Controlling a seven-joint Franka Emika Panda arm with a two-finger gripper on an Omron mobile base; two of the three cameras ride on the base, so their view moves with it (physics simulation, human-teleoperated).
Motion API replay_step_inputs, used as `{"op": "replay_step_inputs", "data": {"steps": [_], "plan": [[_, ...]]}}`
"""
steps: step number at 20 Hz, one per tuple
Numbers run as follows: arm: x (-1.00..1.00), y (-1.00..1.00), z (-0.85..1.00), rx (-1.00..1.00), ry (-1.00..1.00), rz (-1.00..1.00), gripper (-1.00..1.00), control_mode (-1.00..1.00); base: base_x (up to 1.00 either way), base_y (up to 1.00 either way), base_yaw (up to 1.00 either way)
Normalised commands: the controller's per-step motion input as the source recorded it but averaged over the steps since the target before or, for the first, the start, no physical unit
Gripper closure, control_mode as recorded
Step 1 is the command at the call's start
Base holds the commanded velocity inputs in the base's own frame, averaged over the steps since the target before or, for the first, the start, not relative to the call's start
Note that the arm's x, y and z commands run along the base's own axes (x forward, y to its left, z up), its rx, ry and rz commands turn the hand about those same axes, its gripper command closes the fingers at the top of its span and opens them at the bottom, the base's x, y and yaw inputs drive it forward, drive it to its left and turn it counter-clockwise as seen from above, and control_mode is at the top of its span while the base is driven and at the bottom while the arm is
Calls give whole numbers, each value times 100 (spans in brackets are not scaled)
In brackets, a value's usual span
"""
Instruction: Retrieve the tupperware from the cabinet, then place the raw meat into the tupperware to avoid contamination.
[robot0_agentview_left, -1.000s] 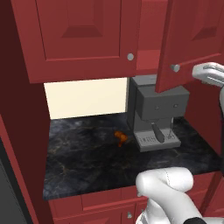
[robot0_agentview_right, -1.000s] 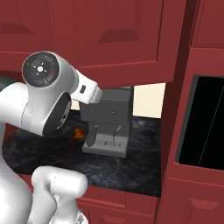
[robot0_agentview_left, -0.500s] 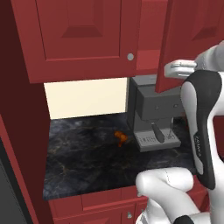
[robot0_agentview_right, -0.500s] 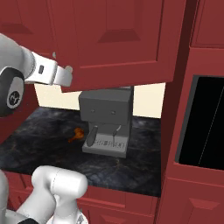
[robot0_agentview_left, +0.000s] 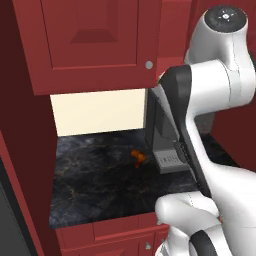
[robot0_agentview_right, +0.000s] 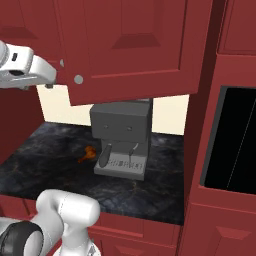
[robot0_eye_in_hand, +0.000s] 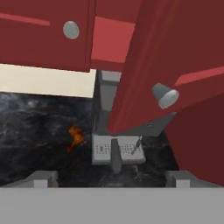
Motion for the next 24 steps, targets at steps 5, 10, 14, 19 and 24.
{"op": "replay_step_inputs", "data": {"steps": [5,10,14,19,24], "plan": [[52,15,-6,-21,21,13,-100,-100,0,0,0],[44,15,0,-28,16,13,-100,-100,0,0,0],[31,18,0,-29,10,13,-100,-100,0,0,0],[39,3,0,-21,13,10,-100,-100,0,0,0],[41,-8,-3,-13,14,5,-100,-100,0,0,0]]}}
